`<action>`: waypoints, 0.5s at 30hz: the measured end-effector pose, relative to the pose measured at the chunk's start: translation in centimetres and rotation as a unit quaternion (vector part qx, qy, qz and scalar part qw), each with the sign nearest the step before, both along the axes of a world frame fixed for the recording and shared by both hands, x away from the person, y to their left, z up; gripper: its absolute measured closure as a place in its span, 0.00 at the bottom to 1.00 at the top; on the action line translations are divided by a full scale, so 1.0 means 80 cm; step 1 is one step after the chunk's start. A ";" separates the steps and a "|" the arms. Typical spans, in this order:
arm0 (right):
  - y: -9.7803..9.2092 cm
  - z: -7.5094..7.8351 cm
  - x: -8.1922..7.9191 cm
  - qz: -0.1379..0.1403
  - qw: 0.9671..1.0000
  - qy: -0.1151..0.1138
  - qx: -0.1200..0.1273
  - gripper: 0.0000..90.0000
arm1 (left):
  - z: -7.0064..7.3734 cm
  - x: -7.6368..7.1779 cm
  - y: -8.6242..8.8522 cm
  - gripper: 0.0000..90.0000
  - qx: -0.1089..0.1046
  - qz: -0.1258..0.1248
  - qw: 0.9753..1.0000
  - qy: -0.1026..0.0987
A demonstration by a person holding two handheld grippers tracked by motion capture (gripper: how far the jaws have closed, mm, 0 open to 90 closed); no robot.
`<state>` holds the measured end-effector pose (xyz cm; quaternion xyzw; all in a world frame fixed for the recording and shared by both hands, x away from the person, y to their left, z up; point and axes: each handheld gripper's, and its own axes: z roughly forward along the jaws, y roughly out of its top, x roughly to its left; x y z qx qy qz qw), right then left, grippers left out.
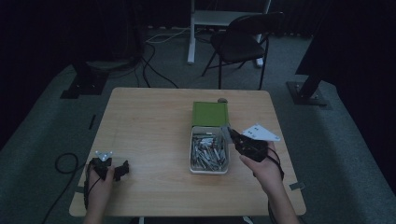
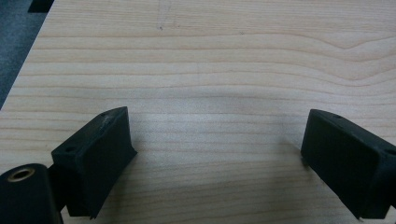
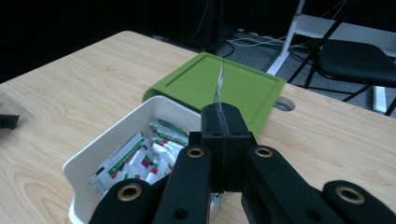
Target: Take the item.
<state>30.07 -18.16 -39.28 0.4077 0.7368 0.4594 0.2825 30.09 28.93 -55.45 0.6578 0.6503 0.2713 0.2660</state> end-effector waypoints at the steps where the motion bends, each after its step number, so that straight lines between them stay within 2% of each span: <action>1: -0.004 0.002 0.000 -0.003 1.000 -0.002 0.002 1.00 | 0.000 0.000 0.000 0.11 0.000 0.000 1.000 0.000; 8: -0.029 0.005 0.002 -0.027 1.000 -0.007 0.003 1.00 | 0.000 0.000 0.000 0.11 0.000 0.000 1.000 0.000; 15: -0.057 -0.004 0.003 -0.051 0.999 -0.002 0.007 1.00 | 0.000 0.000 0.000 0.11 0.000 0.000 1.000 -0.001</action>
